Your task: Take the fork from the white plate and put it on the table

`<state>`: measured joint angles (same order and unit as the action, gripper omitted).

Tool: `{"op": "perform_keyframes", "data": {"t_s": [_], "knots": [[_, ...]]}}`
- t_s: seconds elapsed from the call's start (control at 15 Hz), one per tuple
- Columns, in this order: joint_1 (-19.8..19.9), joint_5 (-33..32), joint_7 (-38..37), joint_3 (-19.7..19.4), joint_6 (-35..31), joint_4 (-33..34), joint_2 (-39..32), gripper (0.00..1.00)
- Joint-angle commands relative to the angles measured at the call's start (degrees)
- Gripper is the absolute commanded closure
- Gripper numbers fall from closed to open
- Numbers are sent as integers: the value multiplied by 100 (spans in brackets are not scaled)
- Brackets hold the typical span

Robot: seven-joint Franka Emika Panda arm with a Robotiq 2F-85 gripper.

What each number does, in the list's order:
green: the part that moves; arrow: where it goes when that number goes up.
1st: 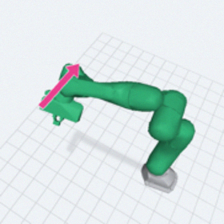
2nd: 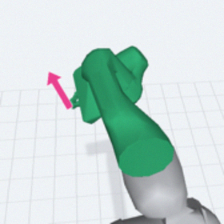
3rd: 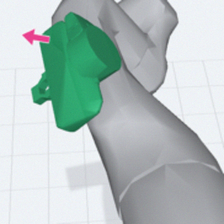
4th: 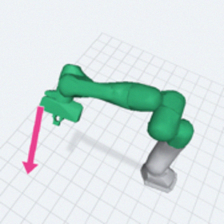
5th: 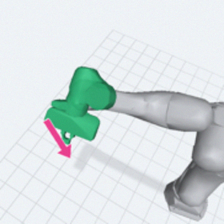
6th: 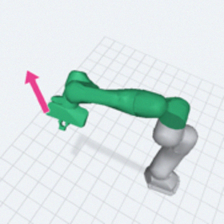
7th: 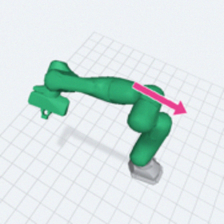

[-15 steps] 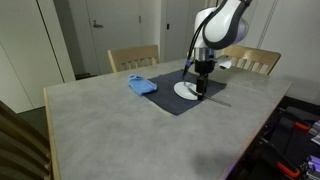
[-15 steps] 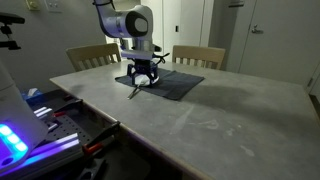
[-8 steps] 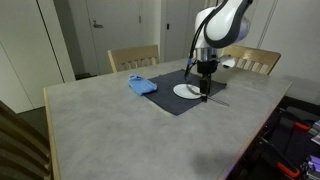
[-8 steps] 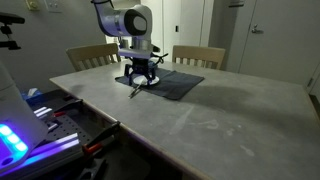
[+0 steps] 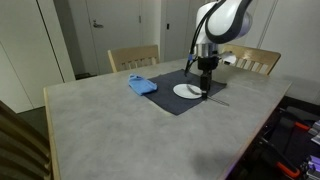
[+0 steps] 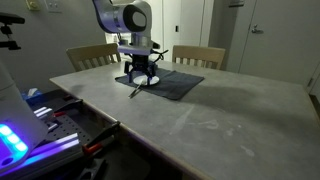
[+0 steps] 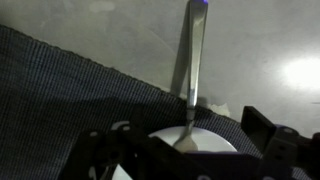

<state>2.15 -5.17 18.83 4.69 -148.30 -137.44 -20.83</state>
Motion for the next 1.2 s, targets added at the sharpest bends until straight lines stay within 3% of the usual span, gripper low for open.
{"op": "perform_keyframes", "data": {"t_s": [0.0,0.2,0.73,0.8,0.87,1.13], "knots": [[107,159,169,70,49,-120,120,1],[149,219,173,51,44,-97,58,9],[244,434,217,89,-17,-159,-75,1],[244,436,212,88,-25,-169,-70,5],[243,432,205,84,-32,-179,-49,24],[210,389,164,70,-35,-192,-11,53]]}}
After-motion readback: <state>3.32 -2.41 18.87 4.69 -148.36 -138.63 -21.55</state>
